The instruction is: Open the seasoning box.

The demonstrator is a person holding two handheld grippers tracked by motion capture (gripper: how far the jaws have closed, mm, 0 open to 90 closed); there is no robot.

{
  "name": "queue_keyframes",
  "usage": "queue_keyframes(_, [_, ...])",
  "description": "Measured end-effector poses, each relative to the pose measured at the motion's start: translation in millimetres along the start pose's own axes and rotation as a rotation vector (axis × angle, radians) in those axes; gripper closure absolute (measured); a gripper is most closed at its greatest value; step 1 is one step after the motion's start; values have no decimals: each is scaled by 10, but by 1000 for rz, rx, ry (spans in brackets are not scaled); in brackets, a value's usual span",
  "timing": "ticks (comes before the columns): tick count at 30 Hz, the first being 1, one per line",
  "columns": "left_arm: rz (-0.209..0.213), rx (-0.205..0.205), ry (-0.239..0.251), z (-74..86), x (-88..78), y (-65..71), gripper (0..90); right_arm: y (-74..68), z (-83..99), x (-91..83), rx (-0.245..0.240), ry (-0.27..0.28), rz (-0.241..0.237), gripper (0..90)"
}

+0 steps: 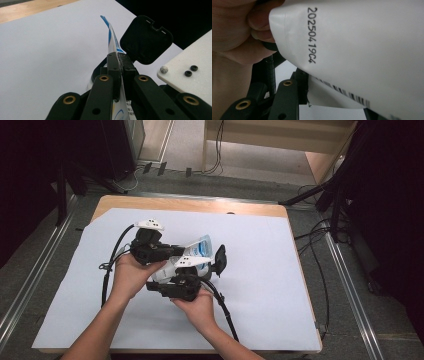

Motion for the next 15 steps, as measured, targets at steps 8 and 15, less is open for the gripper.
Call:
queue_keyframes(8, [53, -15, -4, -4, 2, -13, 880, 1, -10, -25, 10, 17, -29, 636])
queue_keyframes(15, [92, -12, -21, -7, 1, -8, 852, 8, -15, -34, 12, 19, -39, 638])
Point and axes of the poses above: each handheld gripper's, and its own axes: x roughly forward along the jaws, z roughly out of its underside, y roughly to its right, the point moved 1 cm from there along x, roughly forward along the jaws, and after that the axes turned 8 degrees about -y, right-handed, at the moved point
